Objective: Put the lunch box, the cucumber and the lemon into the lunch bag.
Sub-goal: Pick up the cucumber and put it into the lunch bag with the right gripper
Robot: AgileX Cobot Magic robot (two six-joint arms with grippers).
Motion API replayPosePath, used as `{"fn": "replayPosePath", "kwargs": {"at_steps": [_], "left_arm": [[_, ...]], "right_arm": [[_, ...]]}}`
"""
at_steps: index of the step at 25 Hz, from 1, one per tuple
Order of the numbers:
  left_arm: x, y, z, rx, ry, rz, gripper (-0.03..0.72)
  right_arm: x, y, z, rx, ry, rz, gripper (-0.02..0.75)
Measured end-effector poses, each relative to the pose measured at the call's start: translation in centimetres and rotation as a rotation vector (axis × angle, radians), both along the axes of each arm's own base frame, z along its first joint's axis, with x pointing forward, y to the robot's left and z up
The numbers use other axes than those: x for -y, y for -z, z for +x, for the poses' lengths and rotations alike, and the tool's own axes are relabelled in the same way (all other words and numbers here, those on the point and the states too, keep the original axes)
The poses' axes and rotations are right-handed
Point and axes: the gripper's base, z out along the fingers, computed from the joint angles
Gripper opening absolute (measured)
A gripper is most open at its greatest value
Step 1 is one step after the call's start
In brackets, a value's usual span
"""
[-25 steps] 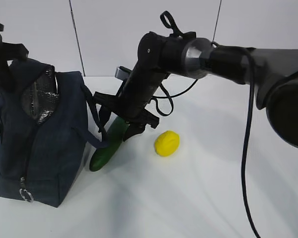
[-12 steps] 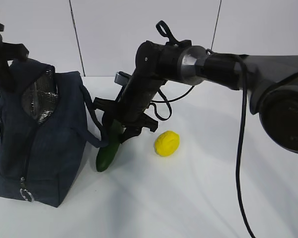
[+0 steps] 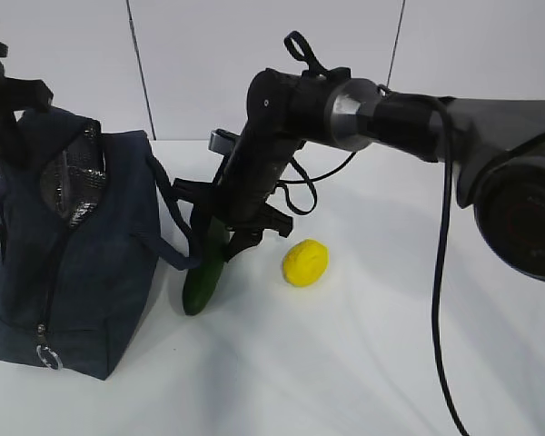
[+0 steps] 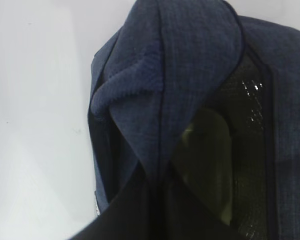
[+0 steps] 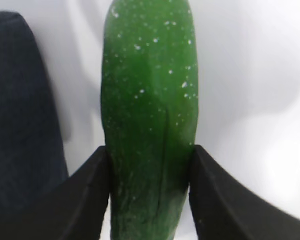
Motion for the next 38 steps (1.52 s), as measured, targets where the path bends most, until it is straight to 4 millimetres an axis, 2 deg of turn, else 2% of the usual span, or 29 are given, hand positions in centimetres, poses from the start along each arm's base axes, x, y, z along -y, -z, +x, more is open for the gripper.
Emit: {"fn": "replayPosePath", "kwargs": {"at_steps": [5,11,15,20,30,33,38], "left_arm": [[0.0,0.0,0.0,0.0,0.0,-0.002,-0.006],[0.0,0.0,0.0,0.001,-0.001,-0.006,-0.006],[0.1,0.0,0.0,-0.002,-0.004,-0.018,-0.006],[0.2,0.0,0.0,-0.003,-0.005,-0.028,-0.006],[0.3,-0.1,0.0,0.0,-0.009,-0.041,-0.006],[0.4,-0.1,0.0,-0.002,-0.012,-0.052,-0.006],[0.4,-0.1,0.0,-0.001,-0.013,-0.057,-0.006]], "right_arm": [[0.4,-2.1,0.1,0.014,-0.082,-0.08,0.374],[1.1,-6.7,1.6,0.196,-0.121,-0.172,0.373],[1.1,-10.1,1.7,0.291,-0.143,-0.147,0.373],[1.4,-15.0,0.7,0.377,-0.138,-0.075,0.373],[1.2,-21.4,-2.3,0.404,-0.179,0.148,0.373],[1.4,-22.5,-3.3,0.392,-0.188,0.18,0.373],[2.1,-21.8,-5.2,0.305,-0.235,0.177,0.373]]}}
